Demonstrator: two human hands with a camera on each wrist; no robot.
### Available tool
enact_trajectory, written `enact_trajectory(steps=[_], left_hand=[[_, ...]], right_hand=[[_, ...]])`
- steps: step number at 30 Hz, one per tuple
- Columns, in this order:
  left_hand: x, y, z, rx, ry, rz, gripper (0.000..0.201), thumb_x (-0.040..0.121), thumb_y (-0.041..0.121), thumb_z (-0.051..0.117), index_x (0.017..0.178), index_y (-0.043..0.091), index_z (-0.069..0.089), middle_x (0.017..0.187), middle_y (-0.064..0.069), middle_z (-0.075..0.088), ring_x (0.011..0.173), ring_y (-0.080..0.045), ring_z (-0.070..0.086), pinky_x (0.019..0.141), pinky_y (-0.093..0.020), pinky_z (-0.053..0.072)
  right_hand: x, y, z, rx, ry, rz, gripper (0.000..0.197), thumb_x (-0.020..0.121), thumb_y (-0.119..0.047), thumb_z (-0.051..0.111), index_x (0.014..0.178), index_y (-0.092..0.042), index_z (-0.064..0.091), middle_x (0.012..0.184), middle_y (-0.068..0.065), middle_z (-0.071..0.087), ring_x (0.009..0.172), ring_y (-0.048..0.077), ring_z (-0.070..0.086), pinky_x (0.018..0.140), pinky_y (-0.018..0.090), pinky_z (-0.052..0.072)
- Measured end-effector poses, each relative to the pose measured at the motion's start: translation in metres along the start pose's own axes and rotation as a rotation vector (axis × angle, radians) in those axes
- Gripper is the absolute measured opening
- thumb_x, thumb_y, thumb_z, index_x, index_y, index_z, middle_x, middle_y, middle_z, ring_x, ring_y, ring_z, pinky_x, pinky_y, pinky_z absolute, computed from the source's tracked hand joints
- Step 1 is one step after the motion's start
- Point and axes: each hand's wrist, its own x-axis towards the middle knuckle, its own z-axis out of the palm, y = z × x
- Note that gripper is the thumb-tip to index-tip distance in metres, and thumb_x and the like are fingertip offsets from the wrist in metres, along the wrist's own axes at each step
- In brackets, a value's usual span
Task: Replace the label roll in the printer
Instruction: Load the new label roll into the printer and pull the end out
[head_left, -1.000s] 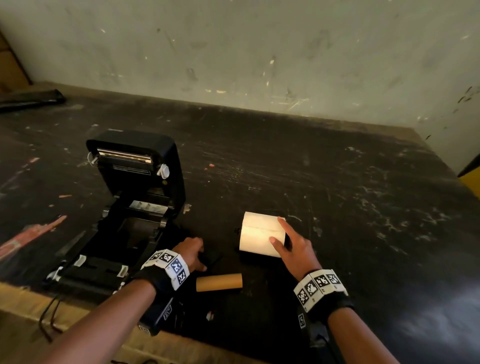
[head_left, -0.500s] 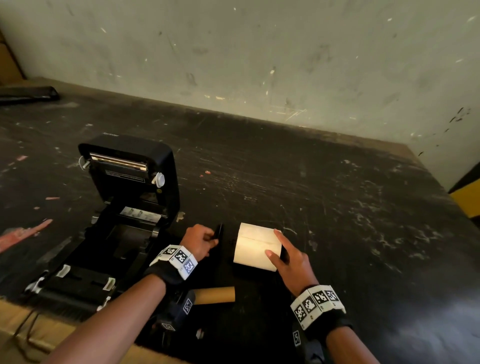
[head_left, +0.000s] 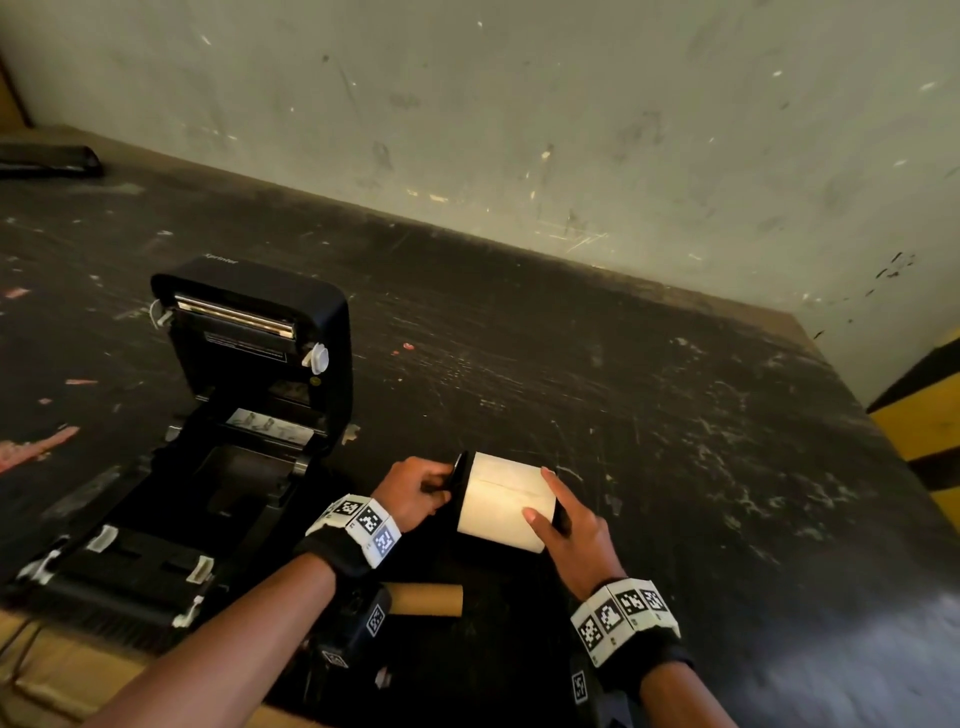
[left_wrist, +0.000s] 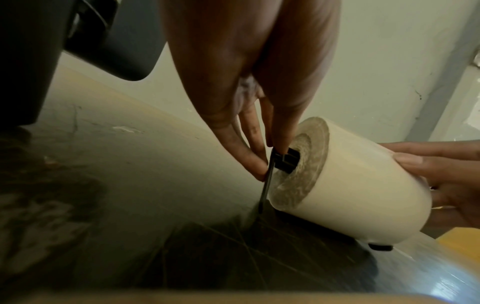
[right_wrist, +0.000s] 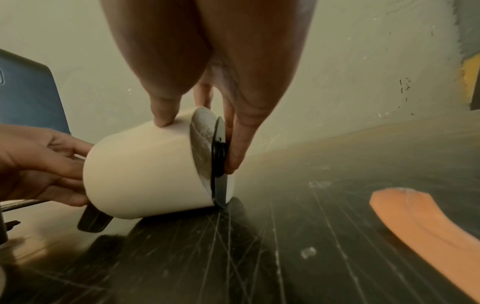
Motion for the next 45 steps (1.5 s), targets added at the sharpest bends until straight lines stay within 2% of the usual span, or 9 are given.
enact_trajectory(steps=[8,13,19,23,29,35,39,42,45], left_hand=[[0.004,0.004,0.001,0.020,-0.002,0.022,0.043,0.080,-0.004,0.061,0.117,0.017,0.061,0.108,-0.005,0.068,0.099,-0.014,0.063,0.088,-0.039,0.052],[0.001,0.015,0.003,0.071,-0.068,0.005,0.063,0.080,-0.006,0.057,0.135,0.021,0.041,0.129,-0.003,0.055,0.118,-0.017,0.050,0.098,-0.032,0.044],[-0.002,0.025,0.009,0.026,-0.031,-0.055,0.054,0.088,0.002,0.048,0.138,0.019,0.036,0.138,-0.004,0.045,0.117,-0.019,0.050,0.099,-0.040,0.043],[-0.005,0.027,0.009,-0.093,-0.108,-0.081,0.056,0.091,0.018,0.042,0.139,0.041,0.025,0.127,0.002,0.047,0.103,-0.017,0.056,0.092,-0.042,0.048],[-0.012,0.034,0.015,0.143,-0.106,0.011,0.068,0.086,0.029,0.060,0.142,0.029,0.023,0.137,-0.002,0.045,0.119,-0.014,0.045,0.101,-0.027,0.036],[-0.017,0.031,0.017,0.228,-0.097,-0.005,0.072,0.085,0.031,0.062,0.142,0.034,0.019,0.137,-0.004,0.044,0.123,-0.019,0.041,0.103,-0.033,0.033],[-0.022,0.027,0.021,0.192,-0.055,0.039,0.074,0.083,0.027,0.066,0.141,0.033,0.022,0.139,-0.007,0.044,0.125,-0.020,0.041,0.107,-0.037,0.031],[-0.028,0.029,0.016,0.190,-0.028,0.105,0.075,0.081,0.026,0.067,0.141,0.032,0.023,0.142,-0.008,0.041,0.130,-0.020,0.037,0.109,-0.037,0.029],[-0.041,0.044,-0.006,0.239,-0.010,0.230,0.079,0.082,0.028,0.066,0.141,0.033,0.015,0.145,-0.008,0.035,0.132,-0.019,0.034,0.109,-0.037,0.029]], right_hand=[[-0.002,-0.004,-0.001,0.004,0.007,-0.008,0.060,0.092,-0.039,0.052,0.144,-0.035,0.022,0.148,0.006,0.037,0.135,0.022,0.035,0.109,0.037,0.031],[0.001,-0.004,-0.002,0.003,0.009,0.012,0.060,0.091,-0.040,0.052,0.144,-0.036,0.022,0.146,0.007,0.040,0.133,0.023,0.038,0.108,0.039,0.034],[0.001,-0.002,-0.002,0.018,0.006,0.019,0.061,0.088,-0.046,0.053,0.141,-0.044,0.022,0.144,0.008,0.042,0.131,0.022,0.040,0.108,0.044,0.038],[0.000,-0.005,-0.006,0.030,-0.002,0.015,0.061,0.089,-0.042,0.055,0.142,-0.040,0.025,0.147,0.004,0.038,0.134,0.021,0.036,0.109,0.040,0.034],[-0.002,-0.004,-0.009,0.005,0.003,-0.001,0.066,0.086,-0.040,0.061,0.143,-0.036,0.027,0.146,0.003,0.040,0.130,0.018,0.041,0.107,0.037,0.037],[-0.003,-0.004,-0.008,-0.102,-0.004,0.019,0.077,0.080,-0.042,0.068,0.143,-0.035,0.024,0.138,0.006,0.049,0.123,0.020,0.049,0.103,0.036,0.041],[-0.008,-0.007,-0.004,-0.168,0.052,0.001,0.079,0.078,-0.042,0.070,0.143,-0.032,0.027,0.122,0.008,0.062,0.108,0.019,0.060,0.095,0.037,0.049],[-0.021,-0.017,-0.005,-0.157,0.126,-0.005,0.077,0.077,-0.038,0.072,0.142,-0.028,0.031,0.115,0.008,0.066,0.103,0.019,0.062,0.092,0.036,0.050],[-0.039,-0.040,-0.010,-0.136,0.214,-0.048,0.076,0.076,-0.033,0.074,0.141,-0.026,0.034,0.123,0.006,0.063,0.105,0.013,0.061,0.094,0.033,0.049]])
